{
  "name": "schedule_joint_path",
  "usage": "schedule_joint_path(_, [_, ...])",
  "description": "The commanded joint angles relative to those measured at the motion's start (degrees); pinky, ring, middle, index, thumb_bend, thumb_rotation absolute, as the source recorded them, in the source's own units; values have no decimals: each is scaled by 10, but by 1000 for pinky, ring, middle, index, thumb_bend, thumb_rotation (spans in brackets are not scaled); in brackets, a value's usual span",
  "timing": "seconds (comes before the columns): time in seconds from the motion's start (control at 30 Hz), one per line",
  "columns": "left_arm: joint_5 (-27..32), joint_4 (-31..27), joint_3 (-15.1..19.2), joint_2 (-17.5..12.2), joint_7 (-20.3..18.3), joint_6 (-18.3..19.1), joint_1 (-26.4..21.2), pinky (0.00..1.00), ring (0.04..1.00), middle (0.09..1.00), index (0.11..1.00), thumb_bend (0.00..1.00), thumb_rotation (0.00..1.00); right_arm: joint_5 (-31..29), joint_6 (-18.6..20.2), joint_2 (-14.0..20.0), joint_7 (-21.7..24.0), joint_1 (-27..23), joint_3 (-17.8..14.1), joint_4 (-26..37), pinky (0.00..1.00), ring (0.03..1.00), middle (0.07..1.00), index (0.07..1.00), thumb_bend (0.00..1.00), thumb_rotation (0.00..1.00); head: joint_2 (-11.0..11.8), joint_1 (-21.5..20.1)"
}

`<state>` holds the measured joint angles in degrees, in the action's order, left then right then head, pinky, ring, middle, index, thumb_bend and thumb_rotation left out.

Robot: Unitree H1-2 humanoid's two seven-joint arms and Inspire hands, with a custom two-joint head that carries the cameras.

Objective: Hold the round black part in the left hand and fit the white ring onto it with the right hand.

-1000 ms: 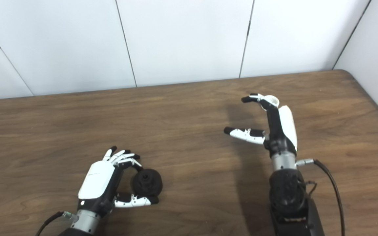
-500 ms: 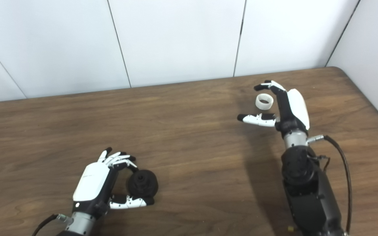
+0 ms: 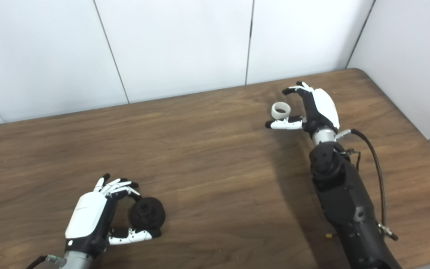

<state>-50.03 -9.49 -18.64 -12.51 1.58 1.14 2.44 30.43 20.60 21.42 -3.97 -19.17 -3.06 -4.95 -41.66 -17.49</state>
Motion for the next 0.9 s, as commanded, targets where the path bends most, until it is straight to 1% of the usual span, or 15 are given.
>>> schedule_joint_path(0.0, [-6,0,6,-17,-13,7,9,1000,862,768,483,525,55,9,5,21,-3,-37,1,4,1000,980,949,750,866,219,0,0])
schedule_joint_path(0.2, [-4,-8,8,-20,-16,8,14,1000,859,767,483,524,55,16,17,40,-9,-58,12,-44,1000,981,939,745,884,229,0,-4])
schedule_joint_path(0.37, [-5,-16,9,-23,-23,12,18,1000,863,769,483,525,55,17,28,51,-7,-65,17,-58,1000,981,936,744,885,227,-1,-6])
schedule_joint_path(0.67, [-2,-18,14,-22,-25,8,21,1000,865,766,483,525,55,18,46,70,2,-87,41,-97,1000,977,929,724,882,214,-2,-7])
schedule_joint_path(0.87, [-2,-21,16,-23,-28,9,22,1000,864,767,483,525,55,24,61,78,11,-99,54,-116,1000,974,926,718,887,241,-3,-7])
